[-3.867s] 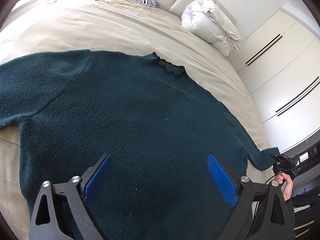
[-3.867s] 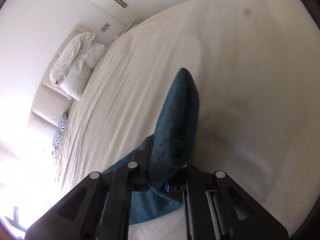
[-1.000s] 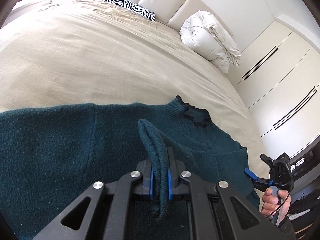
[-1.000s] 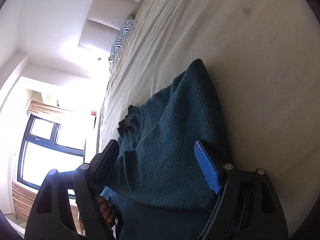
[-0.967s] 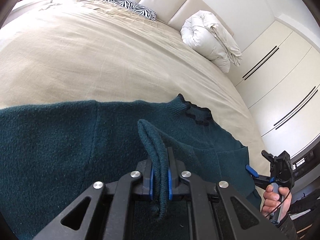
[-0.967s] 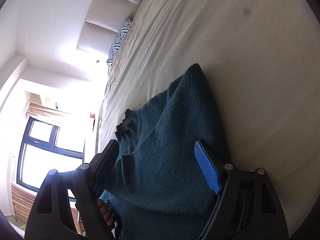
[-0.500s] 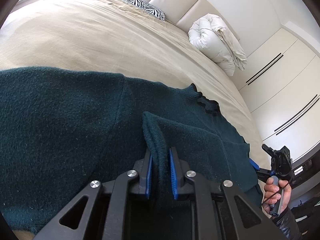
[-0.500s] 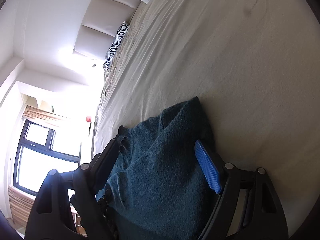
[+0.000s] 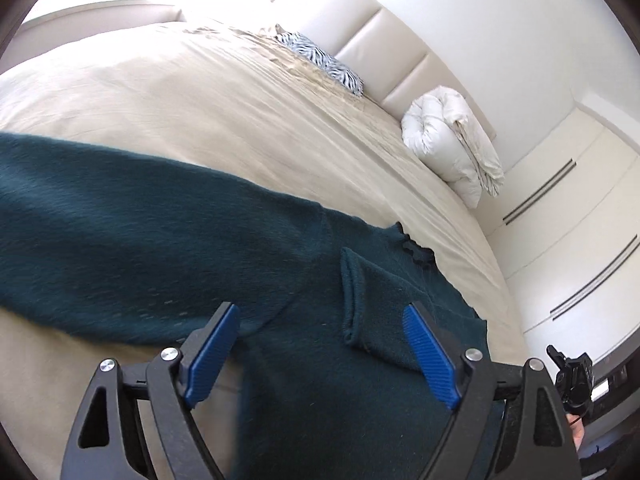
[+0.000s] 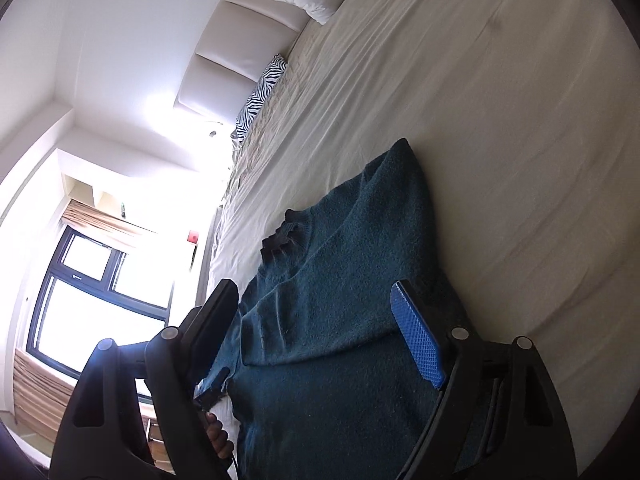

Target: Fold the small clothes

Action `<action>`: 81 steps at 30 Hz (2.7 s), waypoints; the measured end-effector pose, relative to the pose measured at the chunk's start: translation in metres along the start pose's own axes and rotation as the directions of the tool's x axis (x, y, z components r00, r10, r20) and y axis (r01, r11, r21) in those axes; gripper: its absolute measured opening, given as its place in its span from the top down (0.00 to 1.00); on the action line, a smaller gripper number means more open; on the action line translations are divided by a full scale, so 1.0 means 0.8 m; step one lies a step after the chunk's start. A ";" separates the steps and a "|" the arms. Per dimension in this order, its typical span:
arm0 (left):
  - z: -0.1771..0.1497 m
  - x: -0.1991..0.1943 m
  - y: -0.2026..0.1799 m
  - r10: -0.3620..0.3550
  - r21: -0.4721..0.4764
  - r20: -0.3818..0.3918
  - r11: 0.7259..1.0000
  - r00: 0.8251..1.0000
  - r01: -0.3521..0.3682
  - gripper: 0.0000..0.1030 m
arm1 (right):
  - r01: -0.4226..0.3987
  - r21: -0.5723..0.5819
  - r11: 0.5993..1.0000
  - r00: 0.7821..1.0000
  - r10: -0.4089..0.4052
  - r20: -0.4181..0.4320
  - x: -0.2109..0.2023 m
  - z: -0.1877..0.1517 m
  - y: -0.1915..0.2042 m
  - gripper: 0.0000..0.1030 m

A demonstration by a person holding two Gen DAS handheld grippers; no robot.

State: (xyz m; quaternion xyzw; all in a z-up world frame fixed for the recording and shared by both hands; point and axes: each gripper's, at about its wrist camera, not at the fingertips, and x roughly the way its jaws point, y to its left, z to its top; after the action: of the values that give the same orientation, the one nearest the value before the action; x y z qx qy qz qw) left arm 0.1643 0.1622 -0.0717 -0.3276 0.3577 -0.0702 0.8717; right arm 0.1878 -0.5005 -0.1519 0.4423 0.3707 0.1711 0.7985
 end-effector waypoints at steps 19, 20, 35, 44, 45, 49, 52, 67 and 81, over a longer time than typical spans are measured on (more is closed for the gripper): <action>0.040 -0.147 0.334 0.130 -0.731 0.393 0.644 0.910 0.224 0.45 | -0.109 -0.086 0.990 0.978 0.092 -0.187 0.082 -0.170 0.150 0.23; 0.043 -0.142 0.339 0.135 -0.745 0.376 0.632 0.917 0.213 0.56 | -0.111 -0.090 0.990 0.978 0.093 -0.186 0.080 -0.172 0.152 0.23; 0.066 -0.003 -0.071 0.090 0.188 0.167 0.975 0.982 -0.122 0.90 | -0.108 -0.026 0.994 0.985 0.103 -0.137 0.070 -0.154 0.097 0.23; -0.107 0.163 -0.171 0.286 0.616 -0.033 0.760 0.958 -0.206 0.79 | -0.050 0.017 0.999 0.985 0.052 -0.167 0.093 -0.123 0.053 0.23; -0.114 0.166 -0.165 0.299 0.636 -0.041 0.743 0.954 -0.206 0.66 | -0.049 0.018 0.999 0.983 0.051 -0.179 0.100 -0.121 0.050 0.23; -0.129 0.127 -0.172 0.273 0.688 0.028 0.692 0.962 -0.216 0.16 | -0.030 0.010 0.999 0.976 0.032 -0.217 0.130 -0.116 0.048 0.23; -0.119 0.097 -0.163 0.245 0.660 0.039 0.721 0.969 -0.209 0.15 | -0.016 0.014 1.000 0.968 0.019 -0.252 0.157 -0.114 0.048 0.23; -0.093 -0.009 -0.041 0.139 0.295 -0.019 0.947 0.990 -0.127 0.14 | 0.183 -0.239 0.954 0.896 -0.262 -0.359 0.254 -0.132 0.112 0.66; -0.052 -0.052 0.009 0.127 0.137 0.055 0.982 0.990 -0.133 0.14 | 0.277 -0.370 0.887 0.882 -0.387 -0.268 0.218 -0.134 0.173 0.93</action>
State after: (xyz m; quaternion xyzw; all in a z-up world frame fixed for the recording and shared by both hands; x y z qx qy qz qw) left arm 0.1052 0.1611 -0.0747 -0.2431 0.3524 -0.0305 0.9032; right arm 0.2318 -0.2572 -0.1491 0.1999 0.5391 0.1605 0.8023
